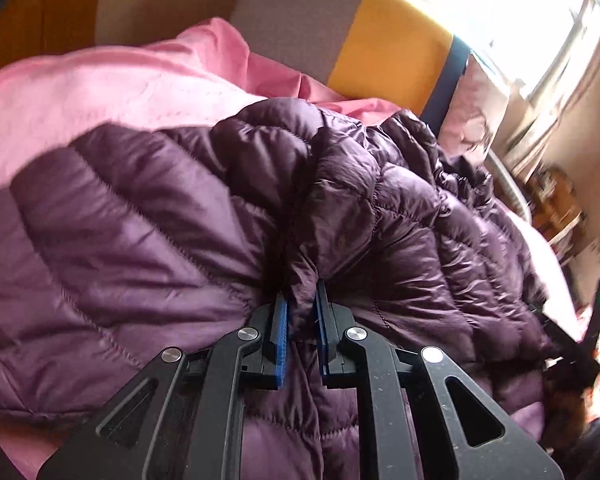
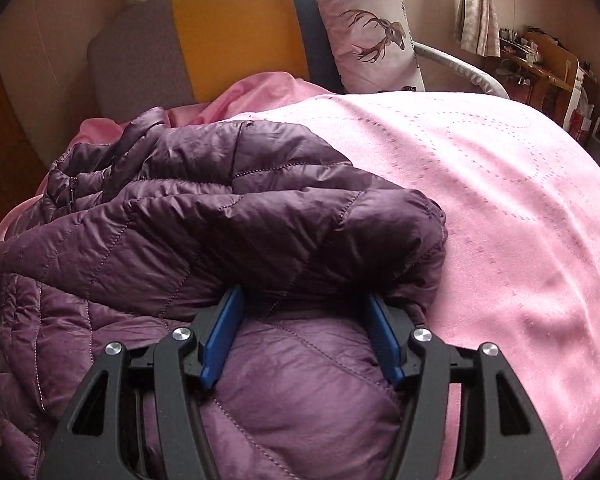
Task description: Fold large clothes
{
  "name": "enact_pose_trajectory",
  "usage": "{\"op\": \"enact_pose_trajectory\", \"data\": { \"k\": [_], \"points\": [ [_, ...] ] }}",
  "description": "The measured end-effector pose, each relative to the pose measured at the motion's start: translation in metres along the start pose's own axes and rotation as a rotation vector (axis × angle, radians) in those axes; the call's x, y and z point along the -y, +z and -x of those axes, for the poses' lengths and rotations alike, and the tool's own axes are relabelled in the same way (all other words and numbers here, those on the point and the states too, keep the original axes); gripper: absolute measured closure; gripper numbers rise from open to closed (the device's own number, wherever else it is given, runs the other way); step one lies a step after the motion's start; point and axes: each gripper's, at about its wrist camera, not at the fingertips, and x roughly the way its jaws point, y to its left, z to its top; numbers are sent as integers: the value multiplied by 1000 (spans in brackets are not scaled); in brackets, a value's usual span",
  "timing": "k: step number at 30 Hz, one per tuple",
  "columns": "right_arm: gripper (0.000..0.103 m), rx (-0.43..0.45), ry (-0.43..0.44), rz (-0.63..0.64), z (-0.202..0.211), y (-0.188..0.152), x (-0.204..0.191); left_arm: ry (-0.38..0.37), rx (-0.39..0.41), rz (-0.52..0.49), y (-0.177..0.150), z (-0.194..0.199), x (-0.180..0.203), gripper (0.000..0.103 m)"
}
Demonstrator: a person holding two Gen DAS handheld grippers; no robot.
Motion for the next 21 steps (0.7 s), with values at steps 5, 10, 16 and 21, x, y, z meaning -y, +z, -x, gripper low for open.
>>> {"op": "enact_pose_trajectory", "data": {
  "k": [5, 10, 16, 21],
  "points": [
    [33, -32, 3, 25, 3, 7, -7, -22, 6, 68, -12, 33, -6, 43],
    [6, 26, 35, -6, 55, 11, -20, -52, 95, 278, -49, 94, -46, 25],
    [2, -31, 288, 67, 102, -43, -72, 28, 181, 587, -105, 151, -136, 25],
    [2, -97, 275, 247, 97, -95, -118, 82, 269, 745, -117, 197, -209, 26]
  ]
}}
